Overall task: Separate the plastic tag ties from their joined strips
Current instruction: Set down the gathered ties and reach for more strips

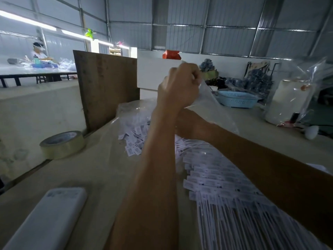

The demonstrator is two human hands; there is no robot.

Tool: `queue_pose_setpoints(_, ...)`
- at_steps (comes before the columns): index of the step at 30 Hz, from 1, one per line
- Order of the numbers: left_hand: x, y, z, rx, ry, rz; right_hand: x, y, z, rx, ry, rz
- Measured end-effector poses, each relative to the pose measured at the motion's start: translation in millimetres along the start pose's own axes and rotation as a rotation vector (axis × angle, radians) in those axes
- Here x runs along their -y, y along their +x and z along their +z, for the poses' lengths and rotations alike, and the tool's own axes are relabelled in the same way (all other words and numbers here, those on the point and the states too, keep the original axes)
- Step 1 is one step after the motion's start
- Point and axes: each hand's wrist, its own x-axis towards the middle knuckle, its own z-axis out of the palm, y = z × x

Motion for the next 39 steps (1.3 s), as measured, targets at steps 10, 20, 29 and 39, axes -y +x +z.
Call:
queue_pose_setpoints(10,-8,-1,-7,-0.083,-0.005,0.067,-3,-55,-7,0.253,-0.223,0.366)
queue_pose_setpoints(20,-12,-3,-16,-0.019,0.021,0.028,-9,-73,-30,0.465,0.138,0.461)
queue_pose_setpoints(29,-35,-6,-23,-0.005,0.025,0.064,10,-217,-138,0.241,0.402,0.428)
queue_pose_setpoints(39,-116,-58,17,0.165,-0.153,0.339,7,-304,-149,0.402,0.357,0.456)
